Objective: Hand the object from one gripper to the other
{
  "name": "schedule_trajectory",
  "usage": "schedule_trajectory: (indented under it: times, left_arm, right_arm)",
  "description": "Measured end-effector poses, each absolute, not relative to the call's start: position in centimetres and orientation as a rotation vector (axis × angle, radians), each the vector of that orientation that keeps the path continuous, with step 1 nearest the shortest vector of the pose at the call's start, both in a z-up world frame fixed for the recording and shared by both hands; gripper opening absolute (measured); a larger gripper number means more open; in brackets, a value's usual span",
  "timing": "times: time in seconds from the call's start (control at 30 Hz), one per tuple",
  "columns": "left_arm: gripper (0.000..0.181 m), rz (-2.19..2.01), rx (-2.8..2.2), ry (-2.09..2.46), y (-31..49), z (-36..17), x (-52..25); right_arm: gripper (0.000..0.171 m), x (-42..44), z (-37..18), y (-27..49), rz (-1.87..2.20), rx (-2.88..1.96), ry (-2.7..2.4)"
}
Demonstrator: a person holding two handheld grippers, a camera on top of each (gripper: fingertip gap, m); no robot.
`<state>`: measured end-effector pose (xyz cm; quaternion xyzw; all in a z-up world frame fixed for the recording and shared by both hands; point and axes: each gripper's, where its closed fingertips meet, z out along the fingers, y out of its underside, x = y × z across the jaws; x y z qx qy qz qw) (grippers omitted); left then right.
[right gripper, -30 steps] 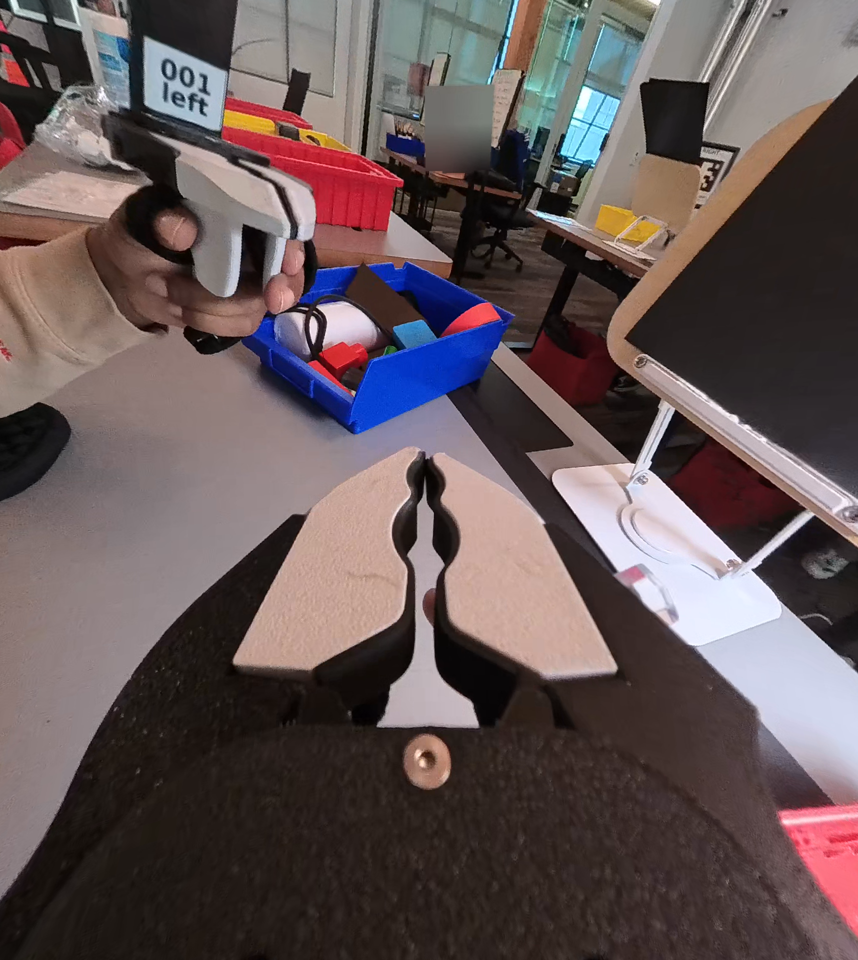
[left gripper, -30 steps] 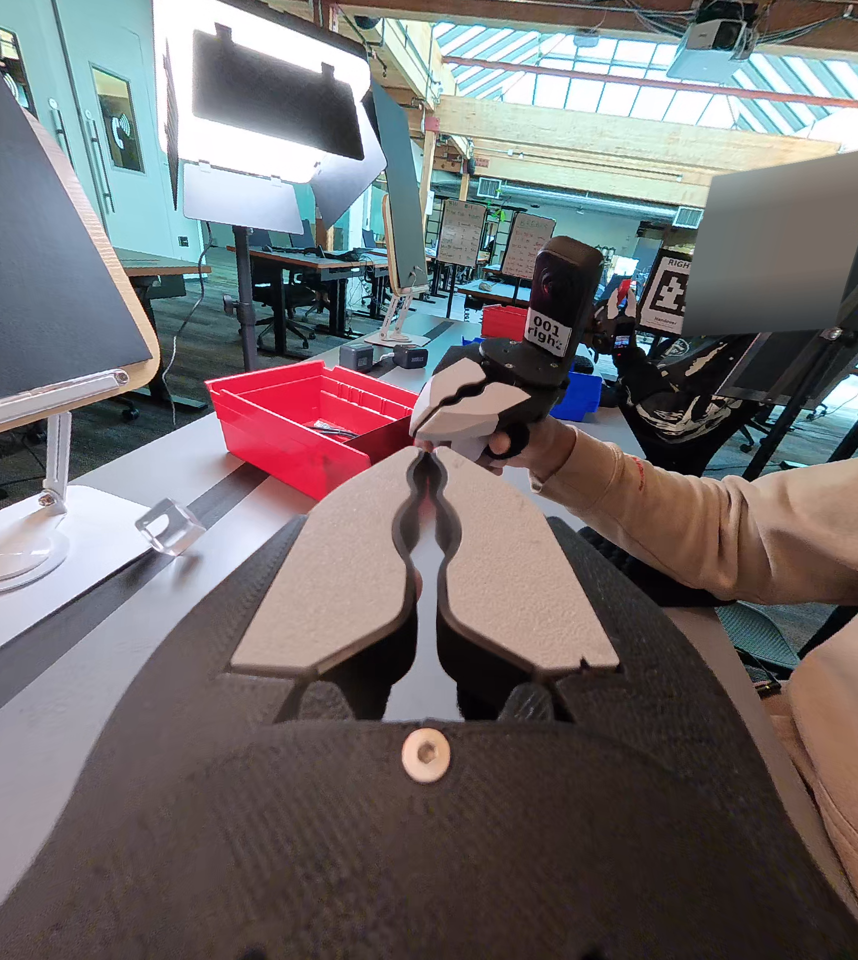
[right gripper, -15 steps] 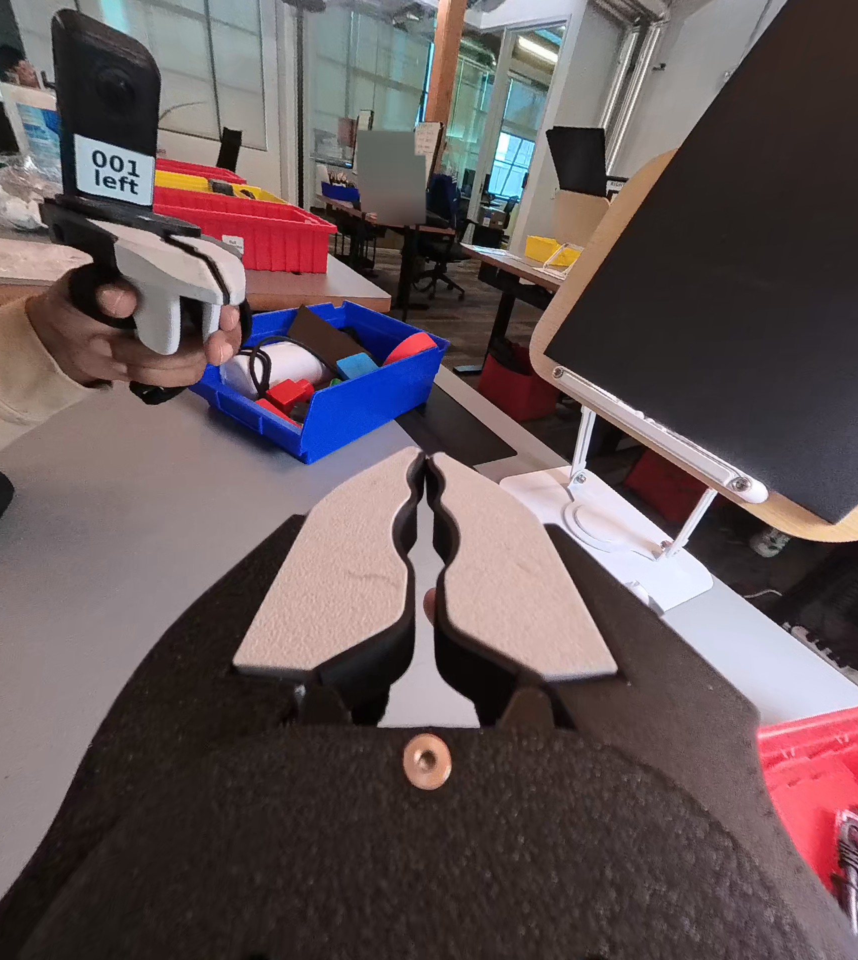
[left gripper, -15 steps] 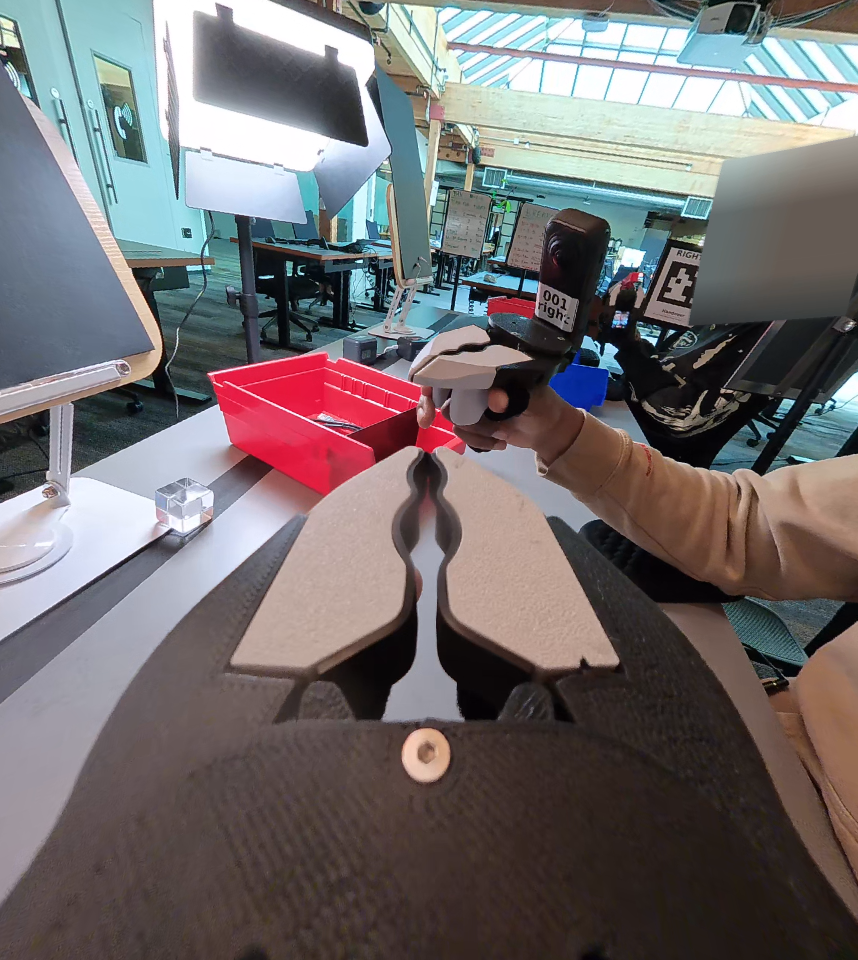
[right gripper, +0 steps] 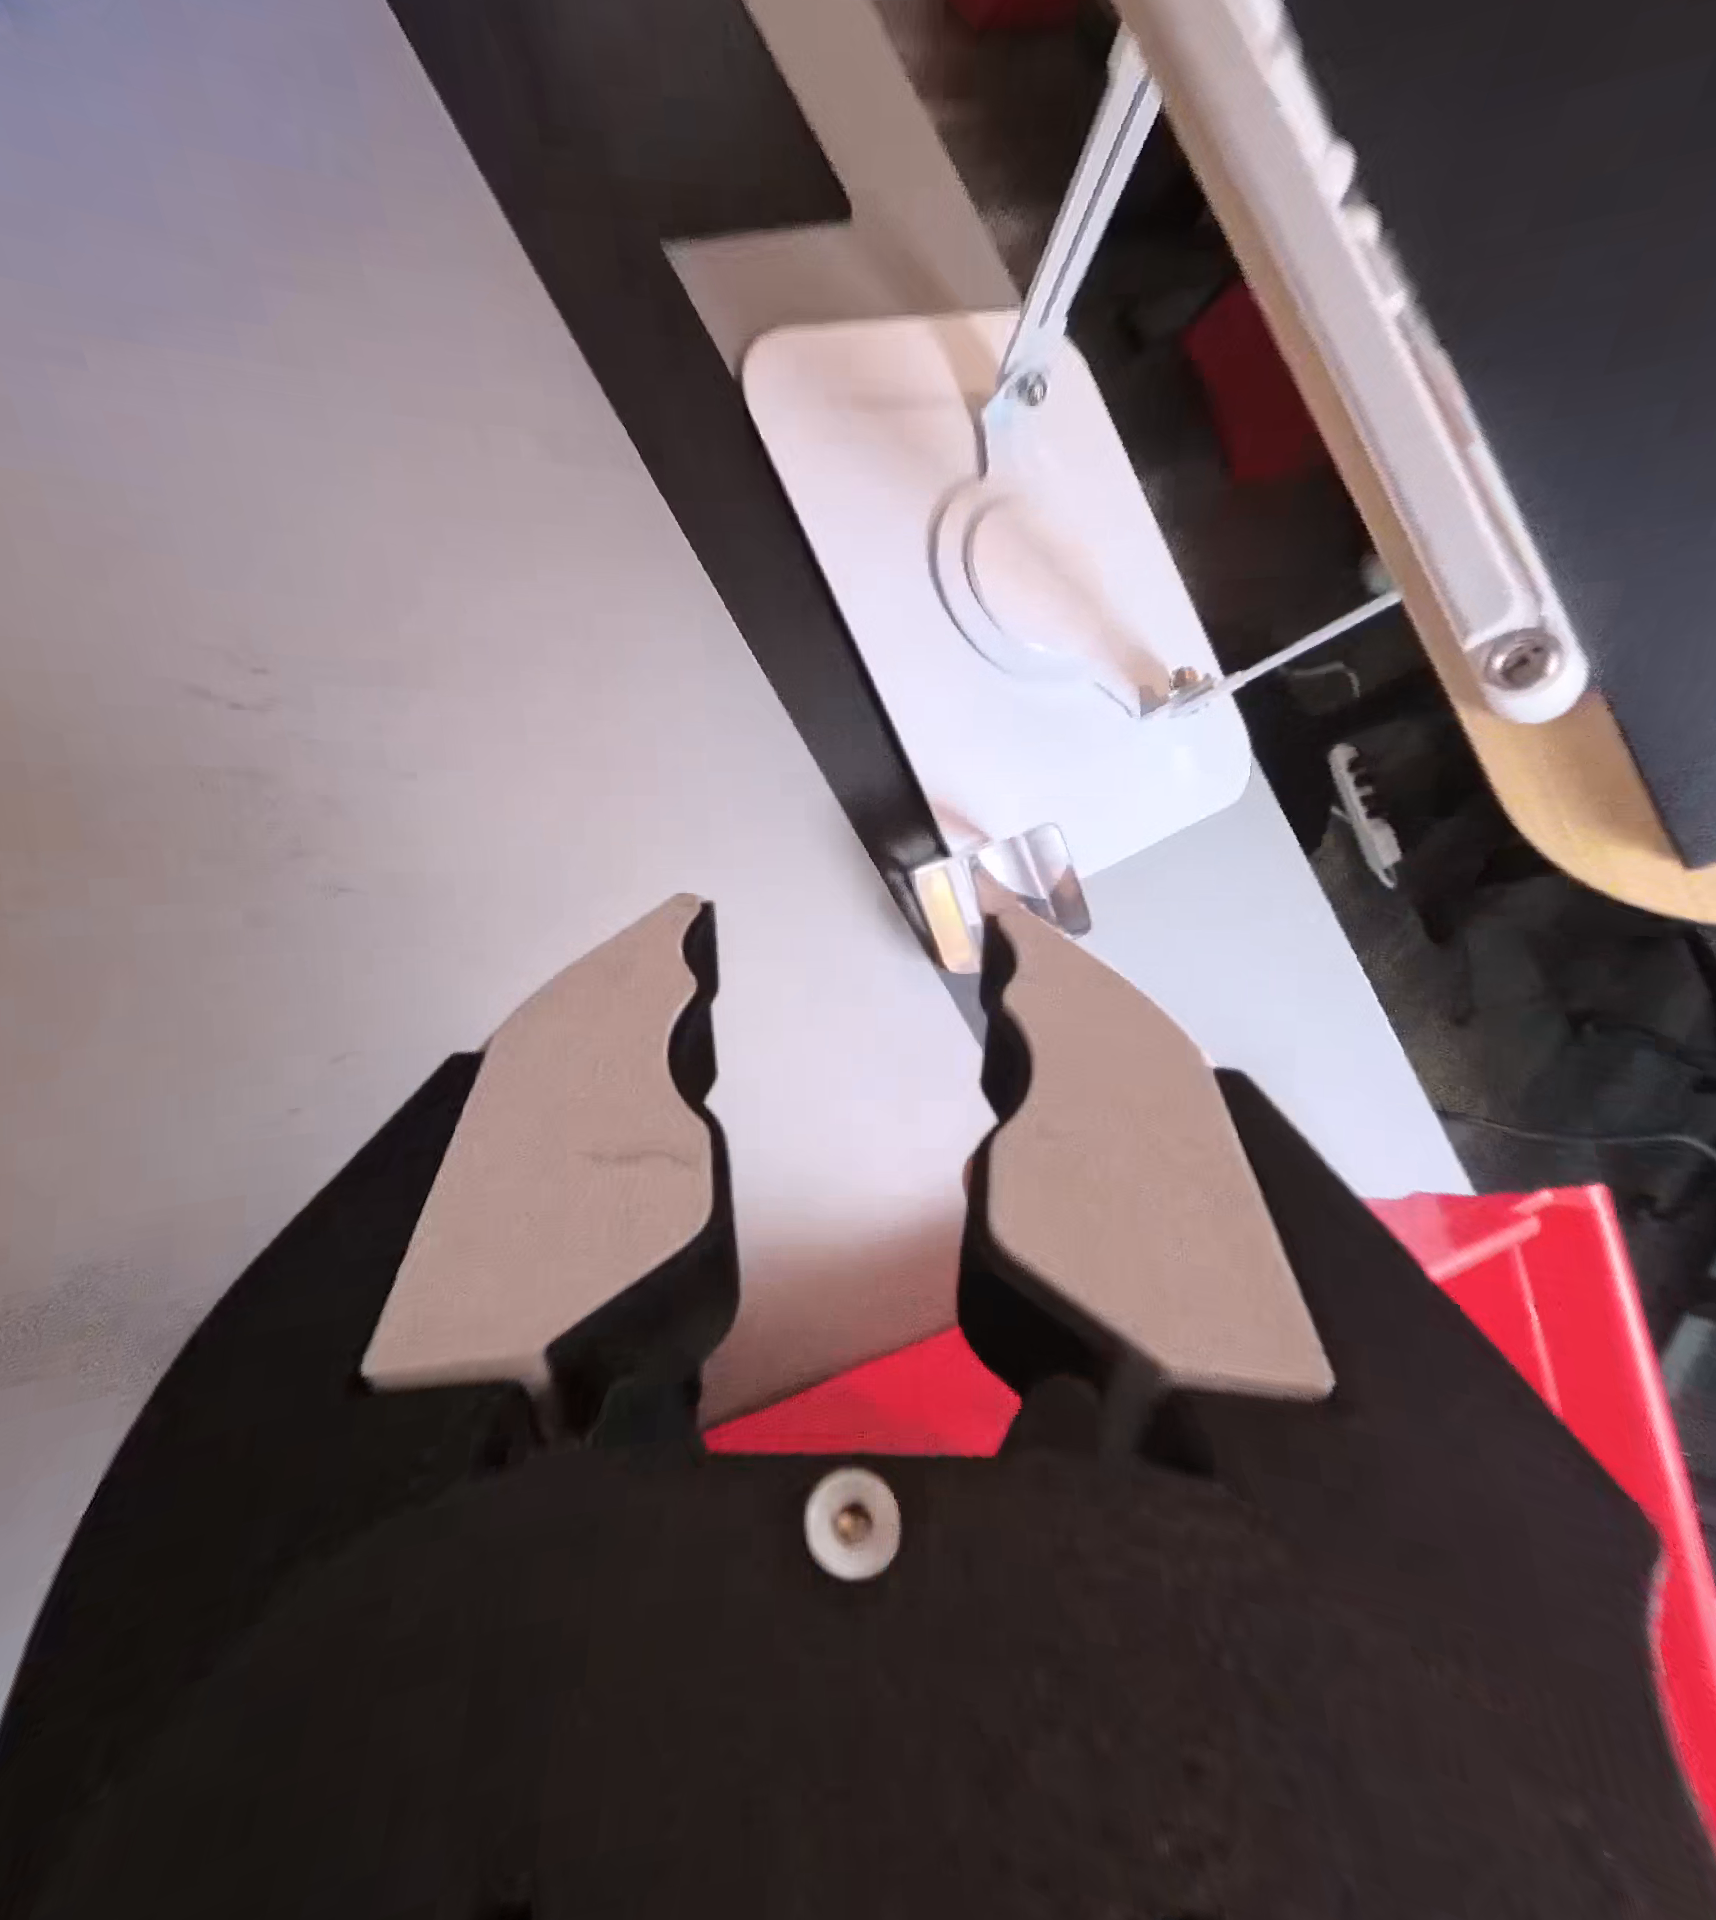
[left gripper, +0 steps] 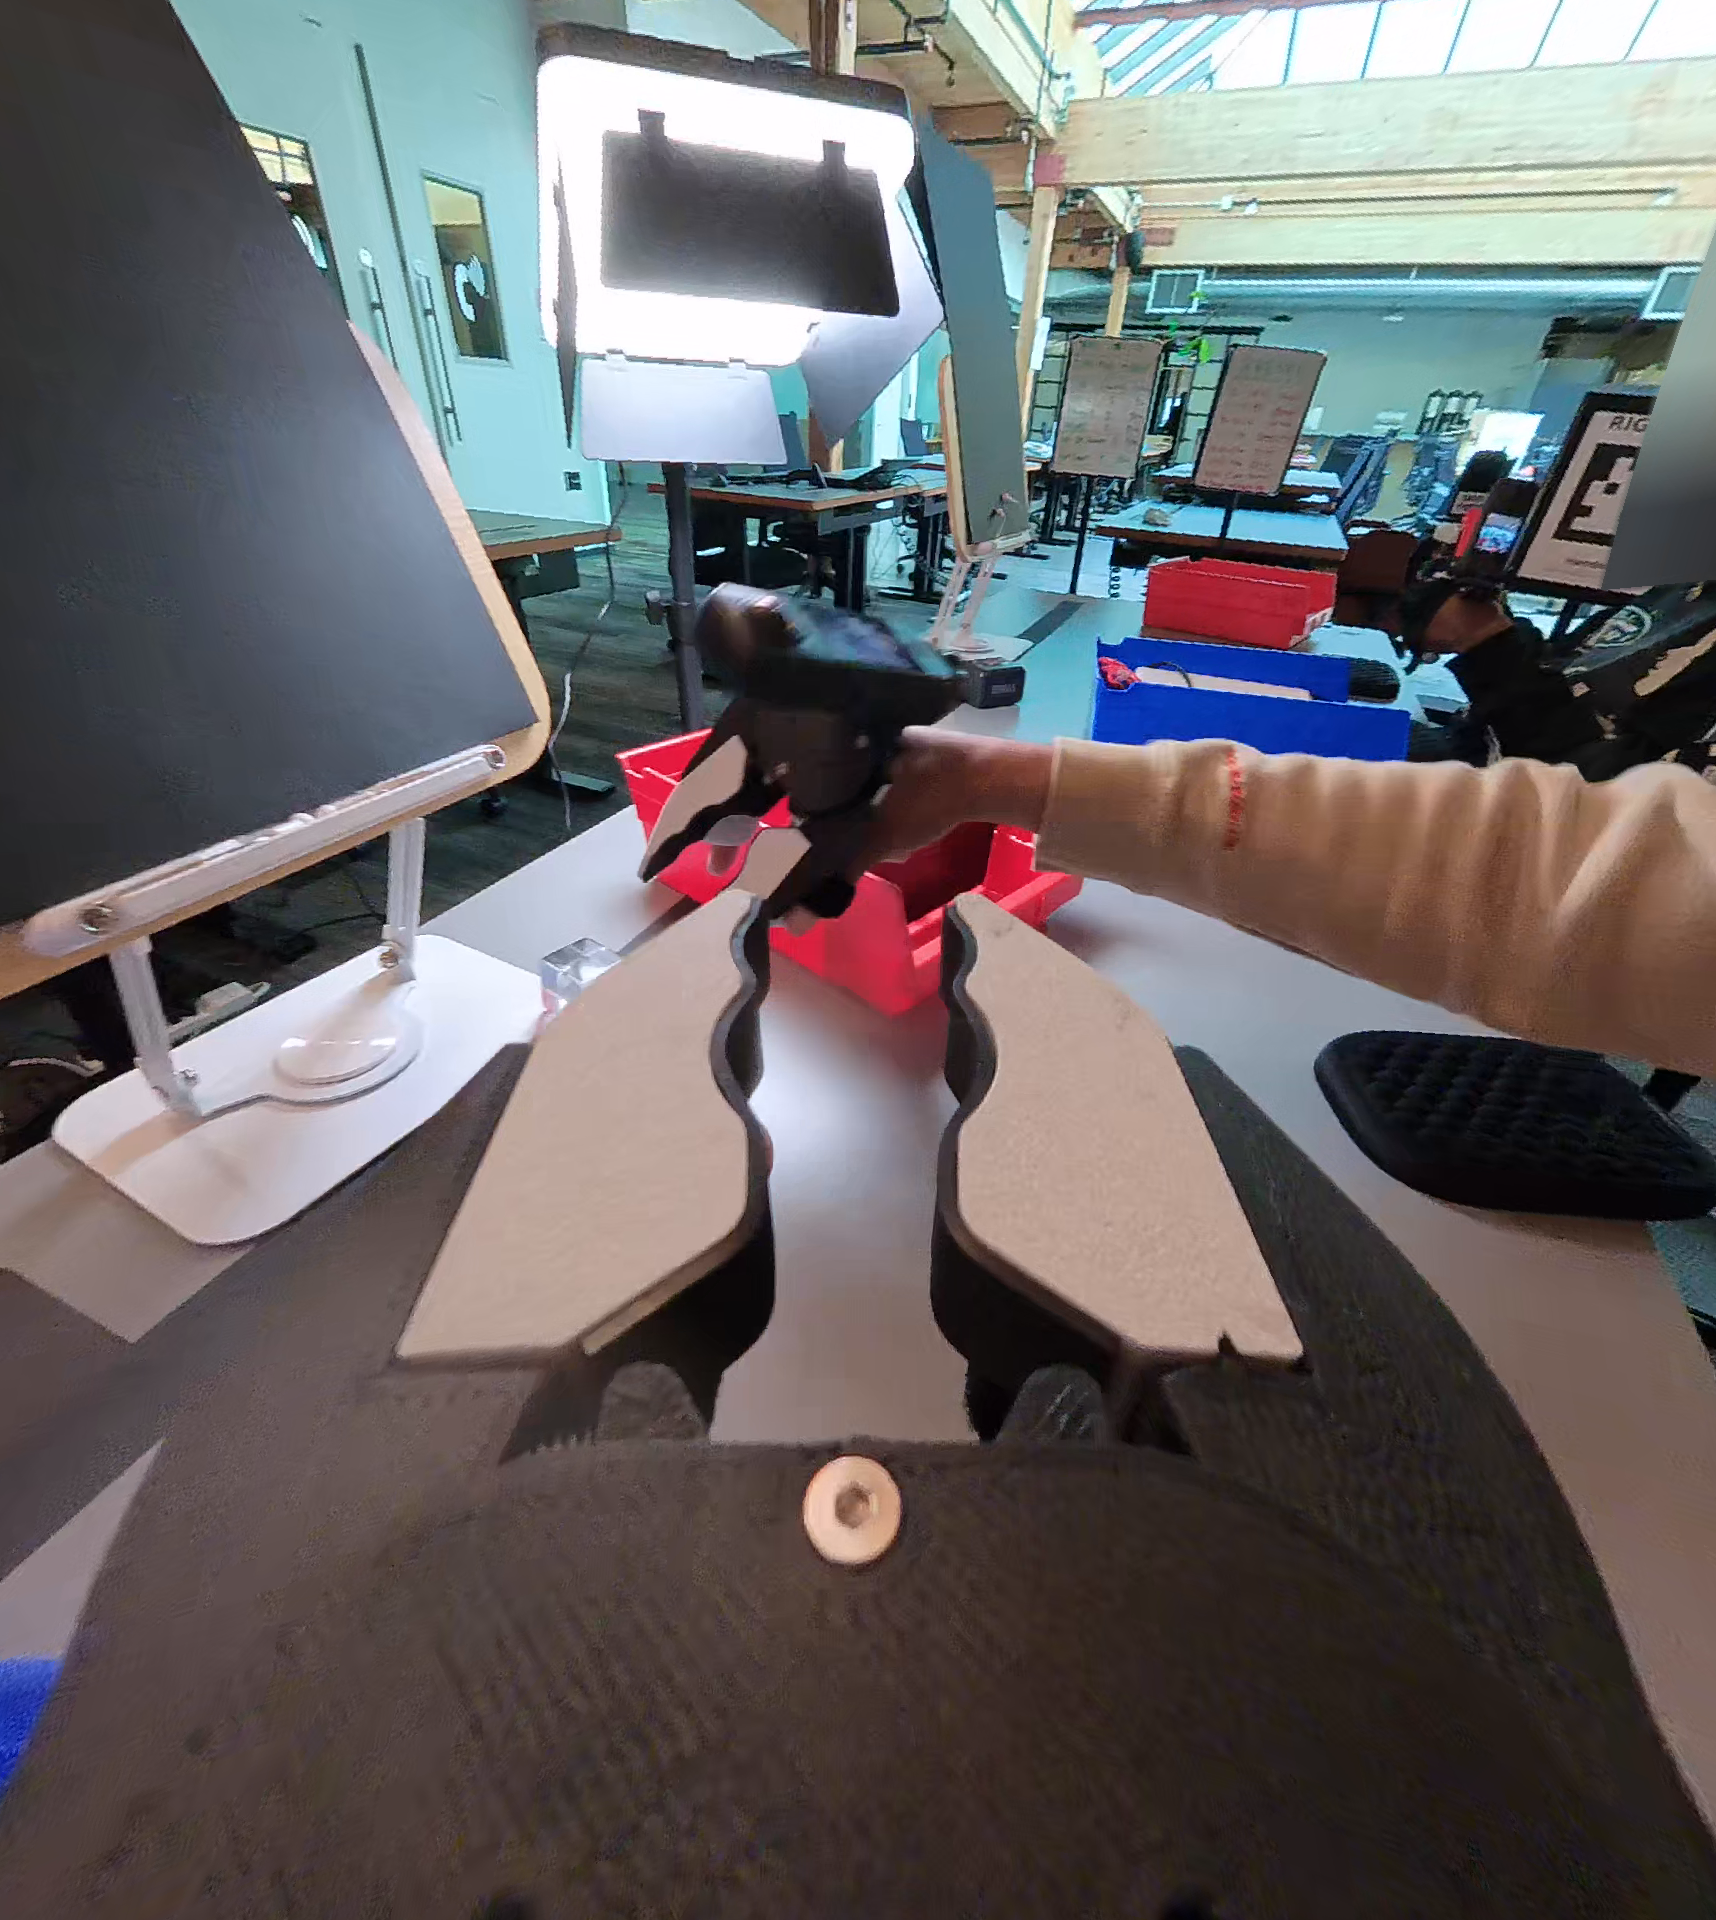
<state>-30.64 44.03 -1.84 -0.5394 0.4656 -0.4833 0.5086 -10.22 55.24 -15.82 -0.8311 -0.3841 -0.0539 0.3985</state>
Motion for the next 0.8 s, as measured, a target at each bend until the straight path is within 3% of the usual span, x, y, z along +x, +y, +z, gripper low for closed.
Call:
schedule_trajectory:
  times: [0.13, 0.5, 0.57, 0.6, 0.8]
  left_arm:
    - [0.033, -1.133, -1.288, 1.105, 44.5, -1.1, -31.9]
    - [0.032, -1.129, -1.256, 1.067, 45.6, 0.1, -33.8]
    - [0.031, -1.134, -1.256, 1.068, 45.6, 0.0, -33.8]
    - [0.031, -1.133, -1.256, 1.069, 45.5, 0.0, -33.8]
    - [0.028, -1.107, -1.238, 1.086, 45.0, 0.3, -33.7]
  right_arm:
    - [0.061, -7.5, -19.7, 59.6, -0.332, -2.273, -1.157]
    - [0.070, -4.8, -25.4, 63.1, -0.370, -2.478, -1.371]
    - [0.068, -5.2, -26.1, 62.9, -0.340, -2.500, -1.385]
    - [0.057, -5.2, -26.1, 63.2, -0.357, -2.481, -1.385]
    - [0.048, -7.6, -25.2, 61.8, -0.301, -2.441, -1.424]
